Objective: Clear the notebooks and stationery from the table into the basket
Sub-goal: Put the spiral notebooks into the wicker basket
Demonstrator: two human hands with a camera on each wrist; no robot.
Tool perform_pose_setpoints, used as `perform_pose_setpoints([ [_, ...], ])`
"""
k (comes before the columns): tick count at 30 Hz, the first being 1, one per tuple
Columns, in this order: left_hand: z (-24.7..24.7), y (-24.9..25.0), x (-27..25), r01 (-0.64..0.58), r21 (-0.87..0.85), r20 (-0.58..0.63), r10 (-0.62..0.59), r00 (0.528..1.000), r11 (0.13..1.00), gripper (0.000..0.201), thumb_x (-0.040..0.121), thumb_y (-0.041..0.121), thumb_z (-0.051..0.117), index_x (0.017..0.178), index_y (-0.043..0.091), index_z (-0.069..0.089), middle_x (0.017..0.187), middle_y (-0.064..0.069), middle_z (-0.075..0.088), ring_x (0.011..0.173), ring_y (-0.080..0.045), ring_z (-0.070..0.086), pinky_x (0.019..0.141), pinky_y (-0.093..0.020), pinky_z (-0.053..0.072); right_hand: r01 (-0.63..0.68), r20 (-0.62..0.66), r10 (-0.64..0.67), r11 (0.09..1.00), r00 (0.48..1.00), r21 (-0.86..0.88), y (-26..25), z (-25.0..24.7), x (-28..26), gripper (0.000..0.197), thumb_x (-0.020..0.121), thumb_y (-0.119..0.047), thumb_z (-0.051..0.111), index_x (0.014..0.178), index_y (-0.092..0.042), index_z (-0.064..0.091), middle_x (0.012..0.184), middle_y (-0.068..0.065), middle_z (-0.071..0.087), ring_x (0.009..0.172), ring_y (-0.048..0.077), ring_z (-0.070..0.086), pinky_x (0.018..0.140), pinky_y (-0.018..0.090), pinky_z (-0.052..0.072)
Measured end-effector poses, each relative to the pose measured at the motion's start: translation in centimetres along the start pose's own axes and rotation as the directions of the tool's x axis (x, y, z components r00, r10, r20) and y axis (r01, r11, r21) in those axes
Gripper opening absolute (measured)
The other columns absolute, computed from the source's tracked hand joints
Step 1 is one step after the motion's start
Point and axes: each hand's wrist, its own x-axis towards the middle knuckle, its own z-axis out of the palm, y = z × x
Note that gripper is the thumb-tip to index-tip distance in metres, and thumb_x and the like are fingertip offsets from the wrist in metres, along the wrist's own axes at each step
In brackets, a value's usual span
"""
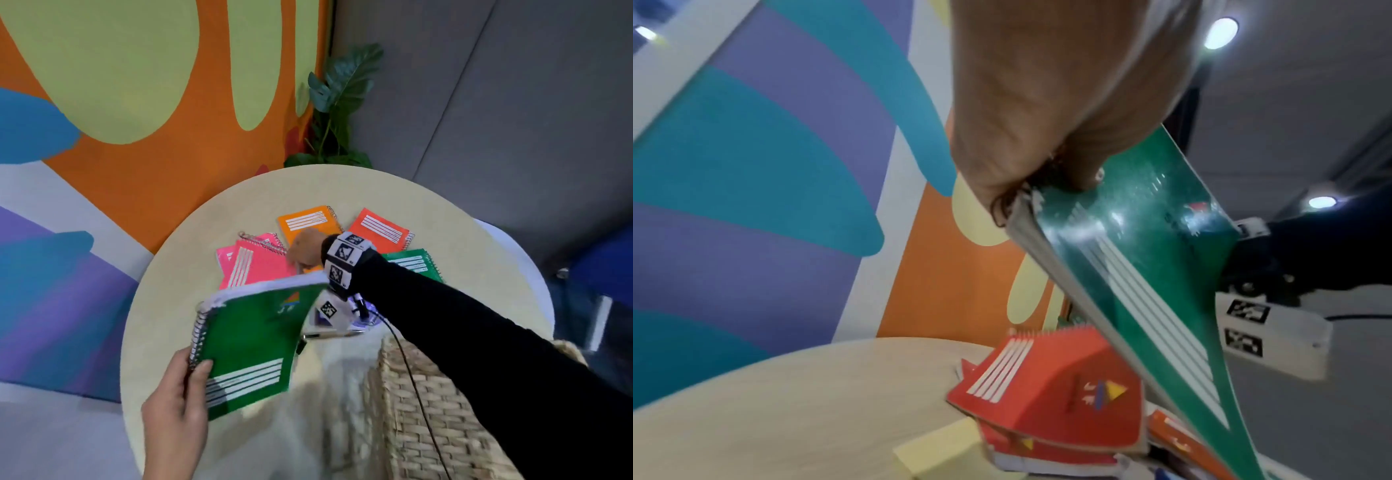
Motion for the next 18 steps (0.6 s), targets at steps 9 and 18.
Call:
perform_pose_setpoints([
  [9, 4.2, 1.9, -1.1, -0.091, -0.211, -0.090, 0.074, 0.993, 0.973, 0.031, 0.102, 0.014, 0.048, 0.077, 0.033, 0.048, 0.070, 0.014, 0.058, 0.064, -0.002, 0.052, 0.060, -0.027, 0.045, -0.083, -0.552, 0.036, 0.995, 0.833, -0.061, 7.9, -10.3, -25.6, 0.023, 0.088, -0.013, 0.046, 0.108, -0.011, 0.056, 0.095, 0.009, 0.062, 0.087, 0.029, 0.057, 0.070, 0.032, 0.039],
  [18, 9.1, 4.7, -3.3, 0.014, -0.443, 0.084, 0.026, 0.996, 0.896, 0.036, 0.105, 0.007, 0.041, 0.108, 0.040, 0.055, 0.101, 0.015, 0.067, 0.095, -0.015, 0.062, 0.078, -0.020, 0.053, -0.137, 0.000, 0.155, 0.868, 0.988, -0.478, 12.6, -4.0, -35.6, 0.039, 0.082, -0.012, 0.052, 0.111, -0.034, 0.064, 0.116, -0.001, 0.064, 0.104, 0.028, 0.061, 0.085, 0.038, 0.051],
])
